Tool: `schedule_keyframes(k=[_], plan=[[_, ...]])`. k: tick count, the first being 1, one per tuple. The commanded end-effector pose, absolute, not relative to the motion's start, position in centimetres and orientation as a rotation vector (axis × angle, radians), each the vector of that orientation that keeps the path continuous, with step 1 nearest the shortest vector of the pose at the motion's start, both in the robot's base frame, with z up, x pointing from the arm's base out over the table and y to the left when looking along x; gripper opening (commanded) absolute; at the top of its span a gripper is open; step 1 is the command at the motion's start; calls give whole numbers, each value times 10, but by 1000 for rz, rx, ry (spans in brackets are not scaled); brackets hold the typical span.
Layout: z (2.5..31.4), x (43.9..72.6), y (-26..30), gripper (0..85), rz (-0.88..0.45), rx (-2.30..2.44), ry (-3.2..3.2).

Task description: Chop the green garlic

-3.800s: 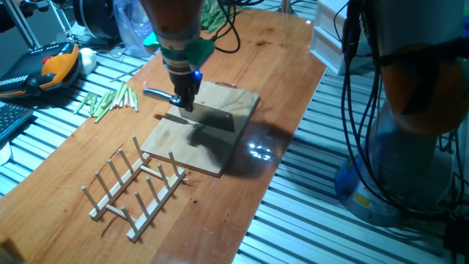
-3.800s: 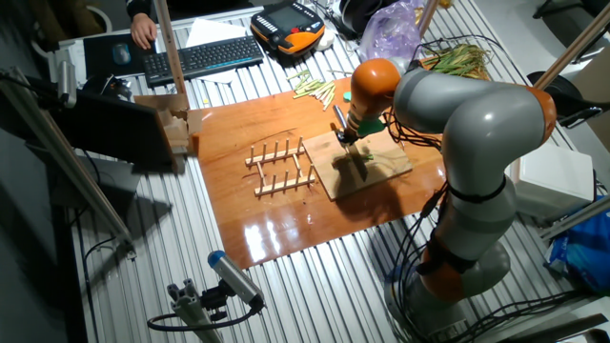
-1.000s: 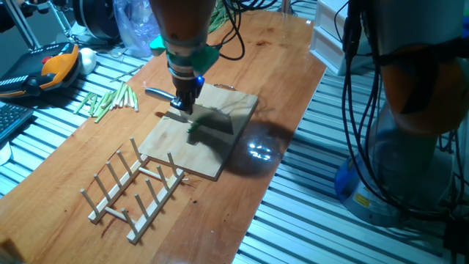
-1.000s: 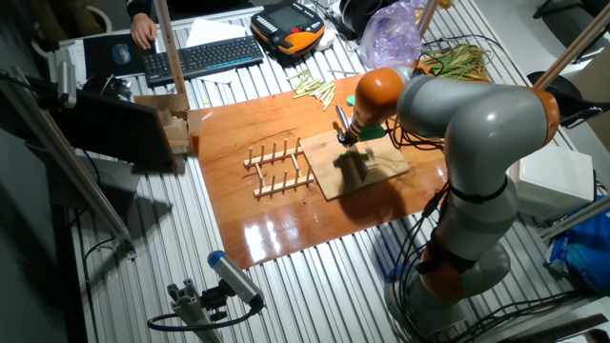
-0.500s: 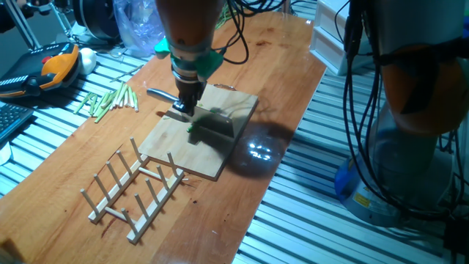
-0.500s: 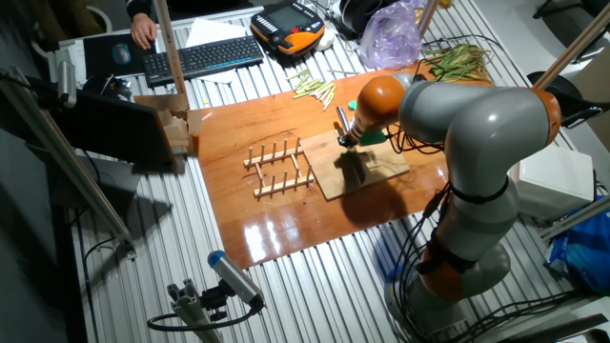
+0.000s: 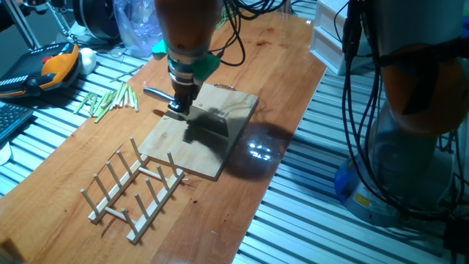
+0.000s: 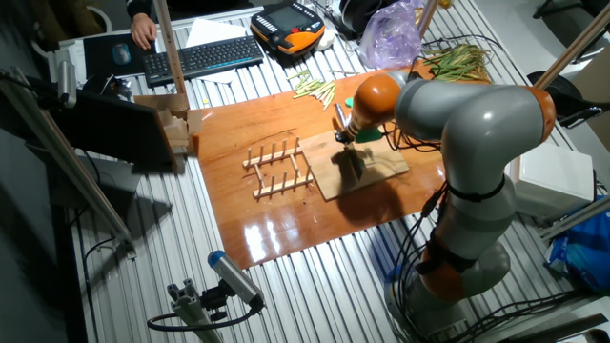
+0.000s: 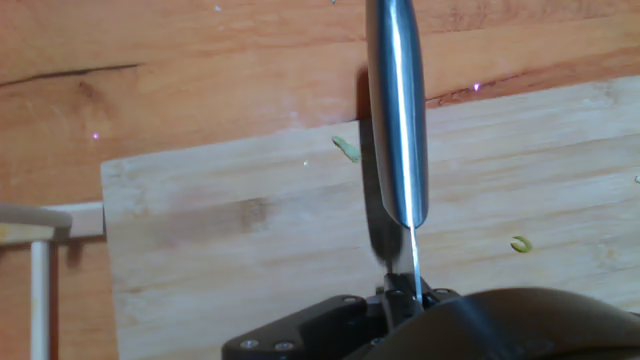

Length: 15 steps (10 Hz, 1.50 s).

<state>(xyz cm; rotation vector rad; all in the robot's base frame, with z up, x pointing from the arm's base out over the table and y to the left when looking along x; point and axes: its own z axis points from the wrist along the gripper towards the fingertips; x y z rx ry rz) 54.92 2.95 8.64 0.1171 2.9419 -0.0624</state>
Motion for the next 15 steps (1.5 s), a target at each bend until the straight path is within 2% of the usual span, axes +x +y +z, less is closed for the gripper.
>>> schedule_keyframes(k=[1, 3, 9, 15], plan=[[95, 551, 27, 0, -55, 112, 2965], [101, 545, 28, 0, -63, 108, 2977], [86, 530, 10, 0, -119, 181, 2945], [86, 531, 12, 0, -114, 416, 2939]])
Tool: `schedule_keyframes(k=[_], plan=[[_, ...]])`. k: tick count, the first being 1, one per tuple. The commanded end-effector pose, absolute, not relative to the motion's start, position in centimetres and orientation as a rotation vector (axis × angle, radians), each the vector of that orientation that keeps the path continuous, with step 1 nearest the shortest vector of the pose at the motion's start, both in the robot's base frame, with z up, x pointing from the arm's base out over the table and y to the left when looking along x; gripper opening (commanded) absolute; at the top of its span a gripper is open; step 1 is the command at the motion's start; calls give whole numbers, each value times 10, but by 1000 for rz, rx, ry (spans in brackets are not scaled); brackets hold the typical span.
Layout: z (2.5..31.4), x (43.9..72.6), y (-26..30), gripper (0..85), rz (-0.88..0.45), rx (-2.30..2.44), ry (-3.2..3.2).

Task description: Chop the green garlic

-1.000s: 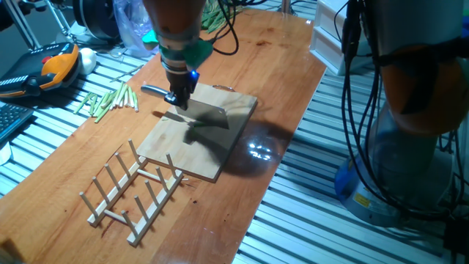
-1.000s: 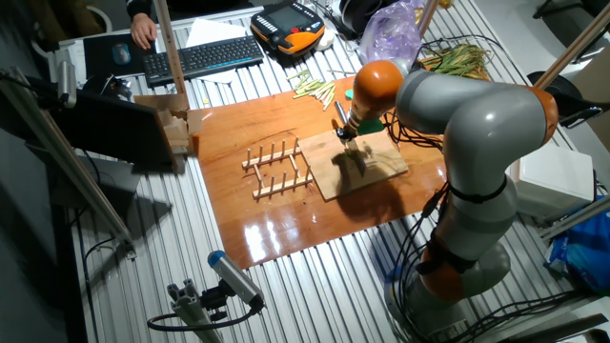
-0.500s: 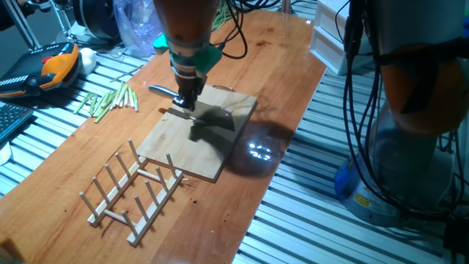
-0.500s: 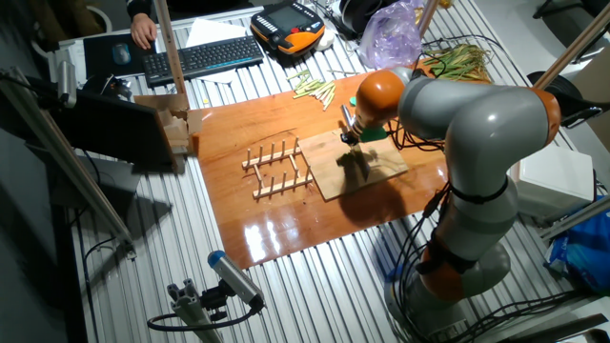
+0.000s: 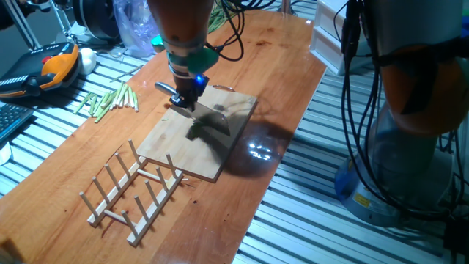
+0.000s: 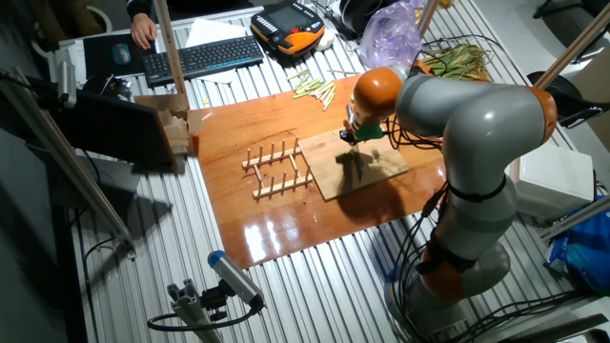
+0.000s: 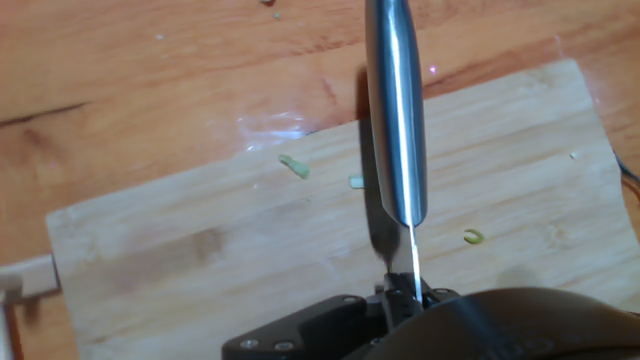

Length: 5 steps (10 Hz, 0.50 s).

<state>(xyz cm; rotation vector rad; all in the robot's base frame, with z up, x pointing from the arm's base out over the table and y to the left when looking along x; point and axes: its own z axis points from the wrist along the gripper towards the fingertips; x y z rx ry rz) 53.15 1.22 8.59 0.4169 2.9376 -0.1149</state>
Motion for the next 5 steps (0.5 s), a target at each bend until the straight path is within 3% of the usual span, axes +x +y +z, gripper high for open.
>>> schedule_keyframes(k=[1, 5], plan=[[86, 532, 13, 0, -113, 432, 2928], [81, 529, 18, 0, -103, 453, 2848]])
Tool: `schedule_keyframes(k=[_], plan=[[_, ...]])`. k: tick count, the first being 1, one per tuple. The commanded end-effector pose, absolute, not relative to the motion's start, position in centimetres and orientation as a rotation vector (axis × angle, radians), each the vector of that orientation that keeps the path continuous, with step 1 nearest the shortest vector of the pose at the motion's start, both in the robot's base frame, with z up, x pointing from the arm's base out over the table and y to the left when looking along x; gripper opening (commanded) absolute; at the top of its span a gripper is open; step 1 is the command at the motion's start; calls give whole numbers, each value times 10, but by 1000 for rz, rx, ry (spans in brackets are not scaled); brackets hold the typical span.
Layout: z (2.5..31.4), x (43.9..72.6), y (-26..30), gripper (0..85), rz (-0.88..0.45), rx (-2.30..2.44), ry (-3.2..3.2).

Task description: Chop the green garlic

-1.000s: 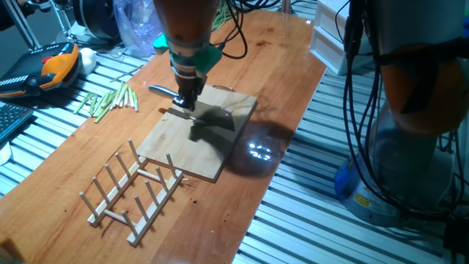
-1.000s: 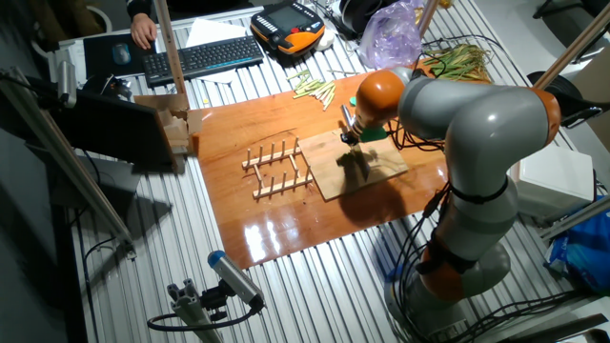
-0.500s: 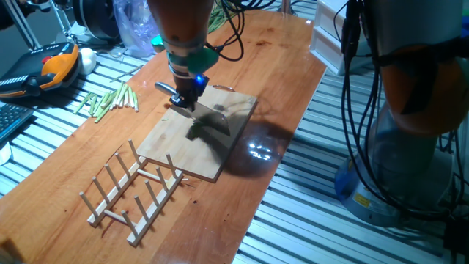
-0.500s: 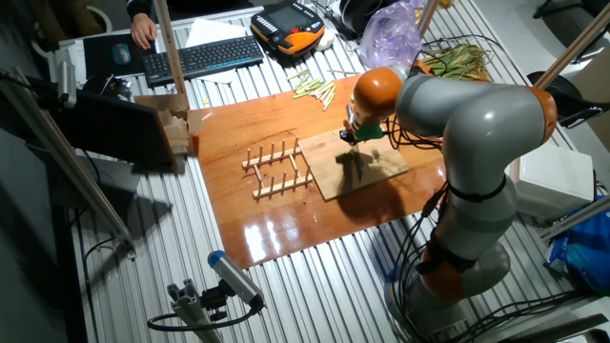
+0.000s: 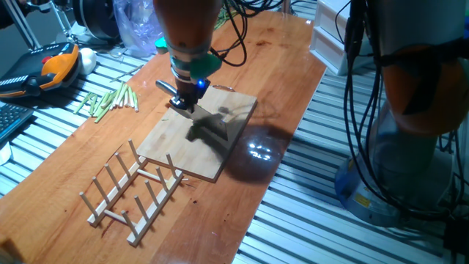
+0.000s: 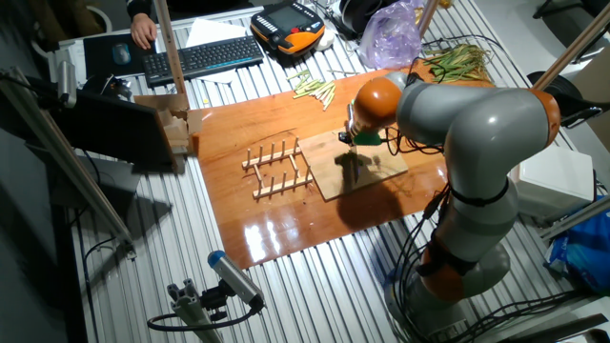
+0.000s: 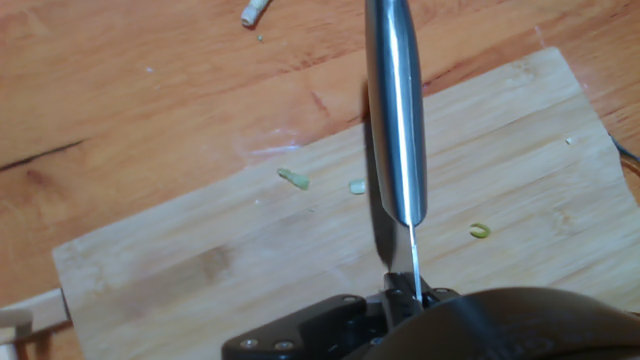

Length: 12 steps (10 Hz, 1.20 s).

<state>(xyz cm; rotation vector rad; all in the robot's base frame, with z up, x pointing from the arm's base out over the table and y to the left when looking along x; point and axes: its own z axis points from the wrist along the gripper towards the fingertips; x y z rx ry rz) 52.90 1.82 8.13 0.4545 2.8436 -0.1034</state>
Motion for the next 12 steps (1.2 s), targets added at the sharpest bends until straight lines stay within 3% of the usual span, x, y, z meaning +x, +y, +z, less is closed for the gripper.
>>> schedule_keyframes(k=[1, 6, 12], plan=[[79, 528, 20, 0, -100, 455, 2830], [67, 547, 34, 0, -110, 505, 2734], [101, 541, 36, 0, -125, 399, 2917]])
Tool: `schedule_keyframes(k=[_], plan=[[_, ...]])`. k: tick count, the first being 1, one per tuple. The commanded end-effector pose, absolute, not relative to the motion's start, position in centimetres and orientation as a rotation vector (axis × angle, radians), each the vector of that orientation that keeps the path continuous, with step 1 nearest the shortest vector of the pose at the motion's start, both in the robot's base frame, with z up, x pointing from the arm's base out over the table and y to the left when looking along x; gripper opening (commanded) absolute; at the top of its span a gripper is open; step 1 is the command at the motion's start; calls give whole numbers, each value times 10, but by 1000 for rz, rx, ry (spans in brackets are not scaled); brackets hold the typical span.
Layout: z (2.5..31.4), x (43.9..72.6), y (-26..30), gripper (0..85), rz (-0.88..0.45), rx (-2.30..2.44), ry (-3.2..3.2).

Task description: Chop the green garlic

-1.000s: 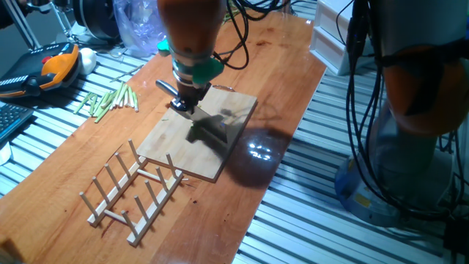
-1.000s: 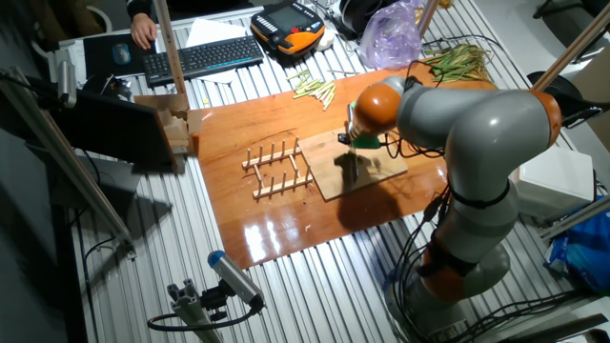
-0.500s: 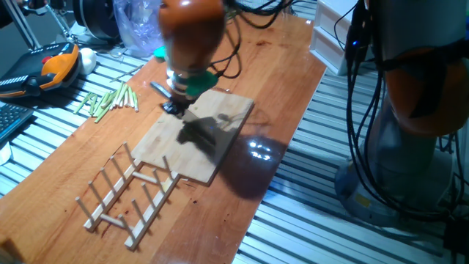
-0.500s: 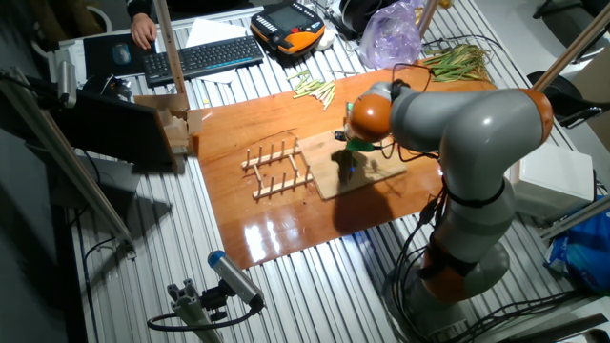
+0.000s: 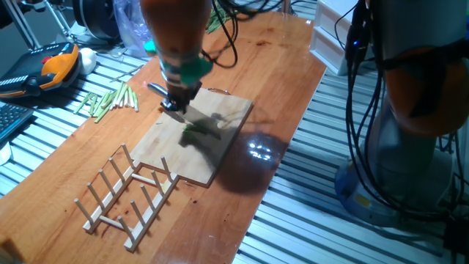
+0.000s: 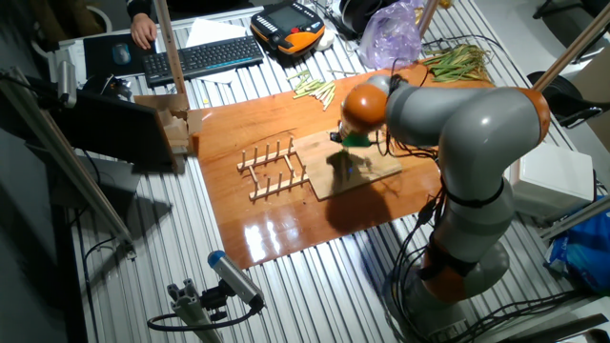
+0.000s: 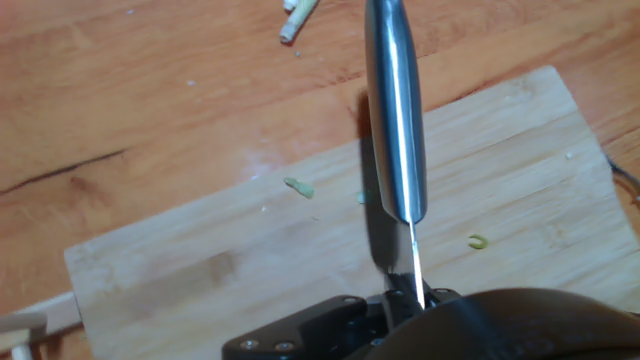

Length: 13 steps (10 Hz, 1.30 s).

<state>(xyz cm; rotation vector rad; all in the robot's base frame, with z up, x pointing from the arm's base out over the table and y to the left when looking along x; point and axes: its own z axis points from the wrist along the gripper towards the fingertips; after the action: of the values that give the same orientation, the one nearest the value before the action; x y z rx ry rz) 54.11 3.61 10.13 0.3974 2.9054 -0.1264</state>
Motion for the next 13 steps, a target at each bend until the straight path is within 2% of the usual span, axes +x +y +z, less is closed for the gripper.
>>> schedule_keyframes(k=[1, 4, 13], plan=[[105, 541, 35, 0, -125, 383, 2929], [108, 540, 35, 0, -121, 347, 2941], [111, 541, 45, 0, 17, 64, 2977]])
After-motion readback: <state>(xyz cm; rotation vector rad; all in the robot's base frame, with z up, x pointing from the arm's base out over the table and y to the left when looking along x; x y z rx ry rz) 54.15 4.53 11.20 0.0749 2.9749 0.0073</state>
